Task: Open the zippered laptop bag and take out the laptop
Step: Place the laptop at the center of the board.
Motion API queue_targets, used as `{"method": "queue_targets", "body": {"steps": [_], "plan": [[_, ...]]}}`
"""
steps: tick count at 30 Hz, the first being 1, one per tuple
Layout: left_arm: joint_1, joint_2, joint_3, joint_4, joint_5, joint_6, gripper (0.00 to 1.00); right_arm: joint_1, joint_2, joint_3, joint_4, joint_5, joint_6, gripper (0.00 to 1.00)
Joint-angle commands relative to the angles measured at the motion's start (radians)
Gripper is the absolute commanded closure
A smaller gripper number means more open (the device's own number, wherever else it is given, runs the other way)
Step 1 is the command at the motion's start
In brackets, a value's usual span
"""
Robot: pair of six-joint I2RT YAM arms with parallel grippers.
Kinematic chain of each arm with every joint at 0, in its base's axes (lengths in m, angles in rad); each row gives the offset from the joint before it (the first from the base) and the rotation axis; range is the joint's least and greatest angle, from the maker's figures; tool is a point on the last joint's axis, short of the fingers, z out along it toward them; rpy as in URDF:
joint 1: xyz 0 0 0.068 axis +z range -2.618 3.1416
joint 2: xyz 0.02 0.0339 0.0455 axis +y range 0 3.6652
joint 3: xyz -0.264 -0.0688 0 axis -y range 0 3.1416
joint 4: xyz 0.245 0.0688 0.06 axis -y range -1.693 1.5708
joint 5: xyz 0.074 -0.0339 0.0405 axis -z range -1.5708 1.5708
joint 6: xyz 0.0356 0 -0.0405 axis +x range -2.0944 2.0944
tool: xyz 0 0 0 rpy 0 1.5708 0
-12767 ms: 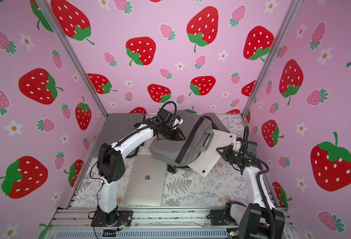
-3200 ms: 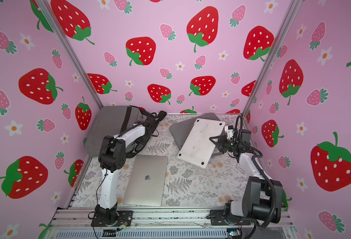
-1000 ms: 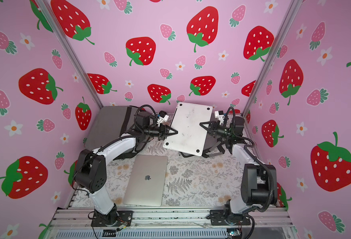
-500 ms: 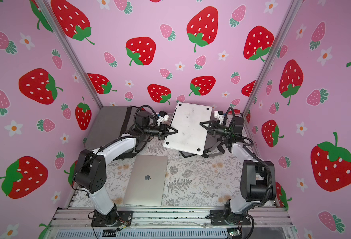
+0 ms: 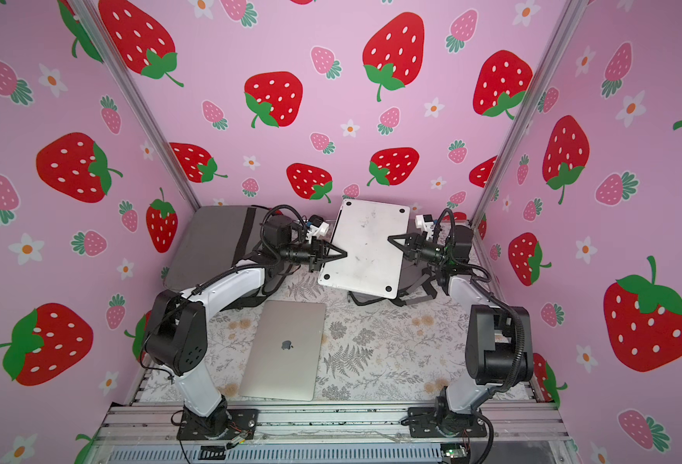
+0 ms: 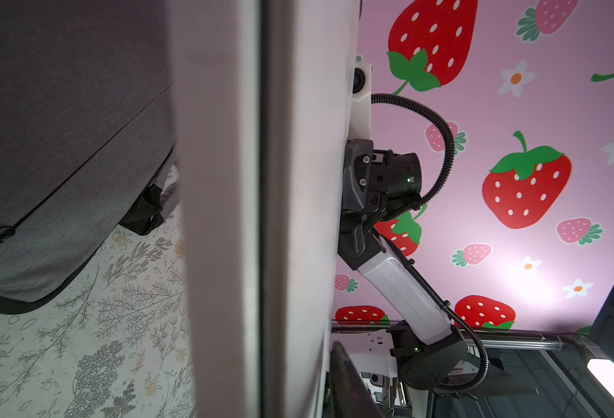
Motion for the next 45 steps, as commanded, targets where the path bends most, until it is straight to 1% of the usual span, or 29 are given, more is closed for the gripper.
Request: {"method": "queue_targets", "body": {"steps": [1,8,10,11,13,15,16,20,22,23,25,27,28,30,31,34,37,39,41,43,45], "plan": [[-0.041,-0.025,0.077,0.132,0.083,-0.027,0.74,0.014,0.014,0.006,0.084,0.041,-0.071,1.00],[-0.041,-0.036,0.084,0.114,0.087,-0.018,0.93,0.010,0.031,0.001,0.070,0.060,-0.090,1.00],[-0.042,-0.040,0.089,0.110,0.086,-0.017,1.00,0.010,0.030,0.000,0.051,0.069,-0.107,0.97],[-0.041,-0.043,0.092,0.105,0.087,-0.014,1.00,0.008,0.024,0.001,0.028,0.074,-0.127,0.94],[-0.039,-0.047,0.100,0.084,0.084,-0.003,1.00,0.008,0.015,0.001,-0.023,0.084,-0.173,0.88],[-0.039,-0.053,0.106,0.064,0.079,0.007,1.00,0.005,0.004,-0.005,-0.073,0.097,-0.219,0.77],[-0.039,-0.056,0.110,0.056,0.075,0.012,1.00,0.004,0.001,-0.009,-0.084,0.101,-0.230,0.74],[-0.034,-0.080,0.124,0.000,0.045,0.057,1.00,-0.004,-0.018,-0.032,-0.148,0.142,-0.299,0.53],[-0.034,-0.093,0.135,-0.053,0.028,0.096,1.00,-0.005,-0.029,-0.033,-0.203,0.157,-0.346,0.49],[-0.034,-0.101,0.144,-0.098,0.015,0.131,1.00,-0.006,-0.033,-0.033,-0.231,0.167,-0.366,0.47],[-0.034,-0.111,0.166,-0.193,-0.011,0.196,1.00,-0.007,-0.043,-0.033,-0.287,0.189,-0.411,0.38],[-0.034,-0.119,0.200,-0.323,-0.053,0.280,1.00,-0.013,-0.059,-0.025,-0.402,0.234,-0.494,0.29],[-0.034,-0.121,0.217,-0.392,-0.076,0.332,1.00,-0.016,-0.069,-0.020,-0.459,0.263,-0.538,0.27],[-0.034,-0.128,0.245,-0.498,-0.134,0.413,1.00,-0.020,-0.100,0.000,-0.626,0.348,-0.652,0.23],[-0.034,-0.129,0.257,-0.550,-0.167,0.448,1.00,-0.020,-0.113,0.009,-0.677,0.381,-0.690,0.22],[-0.041,-0.127,0.313,-0.728,-0.302,0.567,1.00,-0.018,-0.153,0.033,-0.782,0.465,-0.747,0.19],[-0.059,-0.126,0.365,-0.837,-0.444,0.653,1.00,-0.006,-0.181,0.070,-0.837,0.501,-0.759,0.19],[-0.084,-0.119,0.415,-0.919,-0.579,0.718,1.00,0.017,-0.198,0.100,-0.878,0.548,-0.762,0.19],[-0.127,-0.105,0.473,-1.006,-0.753,0.785,1.00,0.041,-0.214,0.138,-0.922,0.612,-0.732,0.18],[-0.154,-0.095,0.505,-1.040,-0.852,0.807,1.00,0.069,-0.223,0.163,-0.936,0.654,-0.704,0.18],[-0.187,-0.088,0.529,-1.059,-0.965,0.832,1.00,0.098,-0.224,0.194,-0.938,0.669,-0.671,0.18]]}}
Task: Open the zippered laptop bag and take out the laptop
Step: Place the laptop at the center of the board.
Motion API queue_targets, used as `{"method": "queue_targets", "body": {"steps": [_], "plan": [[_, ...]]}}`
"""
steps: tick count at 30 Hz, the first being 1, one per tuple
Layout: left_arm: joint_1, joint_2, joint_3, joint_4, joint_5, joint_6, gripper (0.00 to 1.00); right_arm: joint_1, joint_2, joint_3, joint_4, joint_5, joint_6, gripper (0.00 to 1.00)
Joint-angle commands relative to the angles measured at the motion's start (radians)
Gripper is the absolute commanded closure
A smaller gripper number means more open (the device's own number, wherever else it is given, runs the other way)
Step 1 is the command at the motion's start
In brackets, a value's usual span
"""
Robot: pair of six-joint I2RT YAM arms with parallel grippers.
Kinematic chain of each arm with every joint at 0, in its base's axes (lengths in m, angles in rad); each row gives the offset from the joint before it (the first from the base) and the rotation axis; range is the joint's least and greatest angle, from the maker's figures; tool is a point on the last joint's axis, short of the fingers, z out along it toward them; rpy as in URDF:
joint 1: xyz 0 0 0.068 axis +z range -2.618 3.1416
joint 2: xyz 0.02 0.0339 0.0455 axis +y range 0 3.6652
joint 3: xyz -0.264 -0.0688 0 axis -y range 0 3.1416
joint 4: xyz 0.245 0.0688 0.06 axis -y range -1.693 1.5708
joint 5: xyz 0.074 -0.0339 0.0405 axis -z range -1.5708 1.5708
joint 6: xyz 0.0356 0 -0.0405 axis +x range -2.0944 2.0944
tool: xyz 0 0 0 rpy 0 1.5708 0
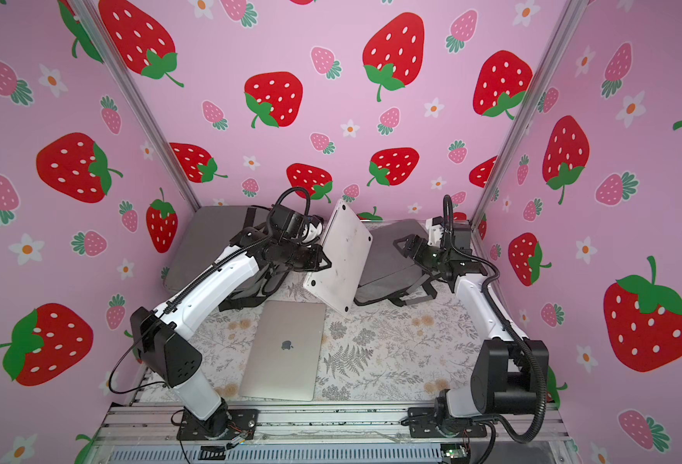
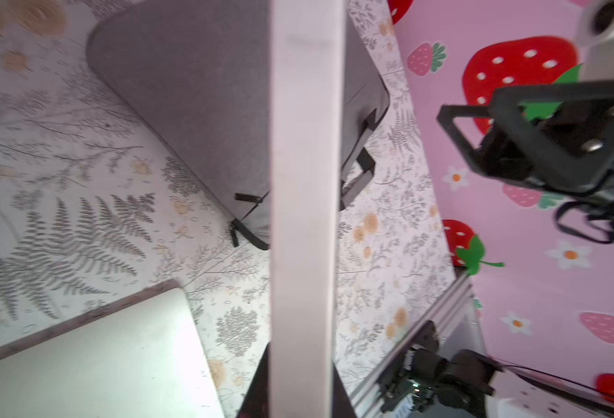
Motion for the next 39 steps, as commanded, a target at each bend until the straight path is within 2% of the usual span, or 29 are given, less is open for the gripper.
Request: {"method": "queue_targets", "body": {"steps": [1,11,16,21,30,39], "plan": [[-0.059,-0.014,0.125,-0.010,-0.259,0.141,1.00,0.051,-0.023,0.059,-0.065,0.094,0.043,0.18],[-0.190,0.037,0.156,-0.021,-0.618,0.282,1.00,0.189,0.042,0.192,-0.042,0.137,0.232,0.17],[-0.242,0.047,0.131,0.021,-0.733,0.346,1.00,0.240,0.093,0.228,0.006,0.144,0.337,0.18],[-0.286,0.056,0.095,0.064,-0.835,0.413,1.00,0.273,0.142,0.261,0.032,0.147,0.388,0.21],[-0.349,0.044,-0.018,0.206,-1.045,0.545,1.00,0.301,0.154,0.240,0.047,0.185,0.458,0.30],[-0.413,0.043,-0.112,0.393,-1.219,0.712,1.00,0.308,0.168,0.199,0.103,0.179,0.521,0.47]]}}
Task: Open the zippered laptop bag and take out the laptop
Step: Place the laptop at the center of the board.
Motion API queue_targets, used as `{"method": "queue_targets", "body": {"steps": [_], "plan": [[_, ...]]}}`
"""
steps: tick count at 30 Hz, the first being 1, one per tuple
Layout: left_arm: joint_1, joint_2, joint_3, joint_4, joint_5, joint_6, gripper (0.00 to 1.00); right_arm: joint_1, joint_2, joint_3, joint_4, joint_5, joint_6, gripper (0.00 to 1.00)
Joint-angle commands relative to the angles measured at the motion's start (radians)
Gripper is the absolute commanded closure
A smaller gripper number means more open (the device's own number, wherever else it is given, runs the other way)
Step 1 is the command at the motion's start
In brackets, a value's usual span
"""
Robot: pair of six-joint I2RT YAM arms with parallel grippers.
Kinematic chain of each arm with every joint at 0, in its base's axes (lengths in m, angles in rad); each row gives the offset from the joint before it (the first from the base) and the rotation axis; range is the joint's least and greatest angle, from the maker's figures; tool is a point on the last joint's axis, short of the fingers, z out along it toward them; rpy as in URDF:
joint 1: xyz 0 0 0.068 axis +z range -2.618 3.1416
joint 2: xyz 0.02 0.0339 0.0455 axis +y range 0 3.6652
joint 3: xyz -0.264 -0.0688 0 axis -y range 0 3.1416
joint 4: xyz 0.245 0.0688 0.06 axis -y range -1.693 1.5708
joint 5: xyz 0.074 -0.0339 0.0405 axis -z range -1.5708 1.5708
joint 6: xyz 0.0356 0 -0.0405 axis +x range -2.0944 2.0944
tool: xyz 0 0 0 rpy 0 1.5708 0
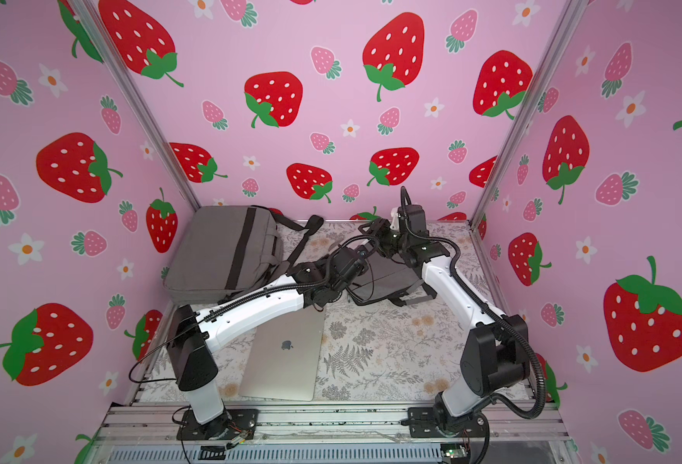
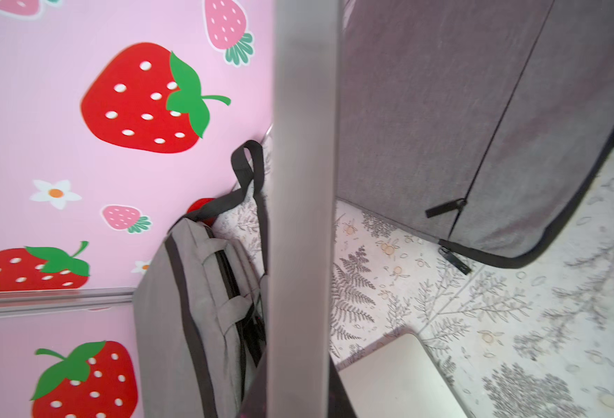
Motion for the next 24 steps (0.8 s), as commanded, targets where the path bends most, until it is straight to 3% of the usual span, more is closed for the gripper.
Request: {"method": "queue_targets", "body": {"steps": [1,11,18,21,24], "plan": [[-0.040,-0.053,-0.006,0.208,-0.146,0.104,1.00,0.017,0.016,-0.017,0.071,-0.008,0.051,0.47],[-0.084,-0.087,-0.111,0.455,-0.229,0.292,1.00,0.019,0.034,-0.039,0.063,0.000,0.079,0.61],[-0.094,-0.064,-0.140,0.520,-0.253,0.352,1.00,0.019,0.032,-0.056,0.116,-0.015,0.098,0.89],[-0.097,-0.057,-0.147,0.507,-0.238,0.342,0.89,0.018,0.030,-0.055,0.132,-0.021,0.090,1.00],[-0.102,-0.053,-0.145,0.466,-0.221,0.309,0.87,0.009,0.040,-0.054,0.153,-0.047,0.083,1.00]]}}
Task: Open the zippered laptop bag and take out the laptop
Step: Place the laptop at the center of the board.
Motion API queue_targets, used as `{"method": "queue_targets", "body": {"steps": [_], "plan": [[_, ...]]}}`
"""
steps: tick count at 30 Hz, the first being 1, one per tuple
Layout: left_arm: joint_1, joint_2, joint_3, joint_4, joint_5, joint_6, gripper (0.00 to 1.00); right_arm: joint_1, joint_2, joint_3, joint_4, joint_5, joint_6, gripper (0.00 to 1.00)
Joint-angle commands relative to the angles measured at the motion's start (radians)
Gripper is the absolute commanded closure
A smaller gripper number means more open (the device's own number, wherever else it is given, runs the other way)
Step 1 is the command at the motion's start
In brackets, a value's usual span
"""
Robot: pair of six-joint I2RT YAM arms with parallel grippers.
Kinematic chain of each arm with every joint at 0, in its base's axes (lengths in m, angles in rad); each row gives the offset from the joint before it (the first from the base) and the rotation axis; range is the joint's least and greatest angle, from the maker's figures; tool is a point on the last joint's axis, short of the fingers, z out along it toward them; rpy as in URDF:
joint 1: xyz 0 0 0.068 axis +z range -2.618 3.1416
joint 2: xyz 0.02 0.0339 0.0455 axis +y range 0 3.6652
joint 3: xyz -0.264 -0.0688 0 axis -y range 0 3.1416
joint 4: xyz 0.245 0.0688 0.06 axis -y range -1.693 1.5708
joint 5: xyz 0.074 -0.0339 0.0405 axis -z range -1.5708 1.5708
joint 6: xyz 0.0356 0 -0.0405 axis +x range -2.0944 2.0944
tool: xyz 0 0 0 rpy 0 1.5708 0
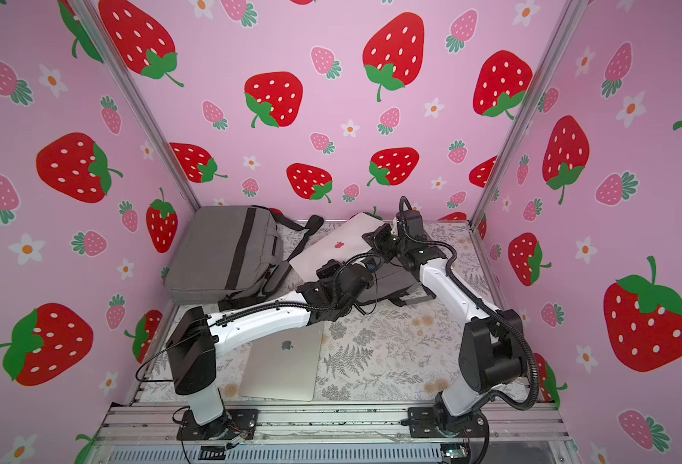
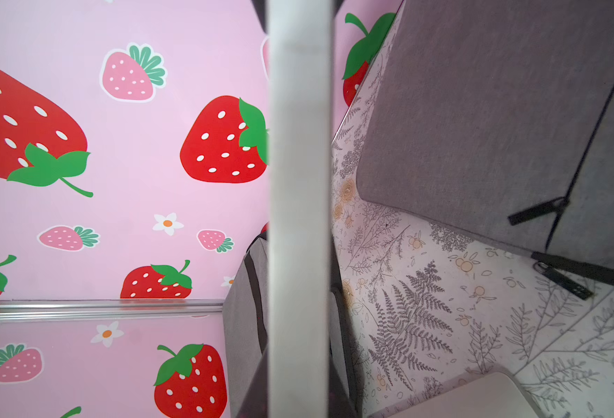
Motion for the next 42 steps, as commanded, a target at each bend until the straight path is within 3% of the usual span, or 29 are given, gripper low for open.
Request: {"method": "queue_targets", "body": {"steps": [1,4,10,12,20,25,31,35,42], "plan": [[-0.050,-0.039,0.030,0.123,0.021,0.020,0.85,0.007,0.018,-0.006,0.113,-0.060,-0.058,1.00],[-0.050,-0.037,0.031,0.076,0.032,-0.020,0.74,-0.009,0.010,-0.023,0.149,-0.071,-0.048,1.00],[-0.048,-0.048,0.058,-0.072,0.120,-0.145,0.40,-0.059,-0.009,-0.046,0.185,-0.099,-0.058,1.00],[-0.048,-0.048,0.083,-0.132,0.132,-0.189,0.33,-0.083,-0.015,-0.062,0.183,-0.101,-0.070,1.00],[-0.036,-0.081,0.181,-0.399,0.422,-0.402,0.08,-0.170,-0.057,-0.153,0.202,-0.192,-0.119,1.00],[0.019,-0.135,0.162,-0.427,0.570,-0.476,0.01,-0.221,-0.108,-0.160,0.097,-0.300,-0.261,1.00],[0.180,-0.196,0.101,-0.388,0.816,-0.610,0.00,-0.274,-0.186,-0.195,-0.066,-0.483,-0.466,1.00],[0.290,-0.205,0.053,-0.346,0.965,-0.695,0.01,-0.278,-0.245,-0.202,-0.264,-0.511,-0.630,1.00],[0.431,-0.147,-0.003,-0.277,1.153,-0.844,0.04,-0.279,-0.338,-0.314,-0.423,-0.560,-0.796,1.00]]}}
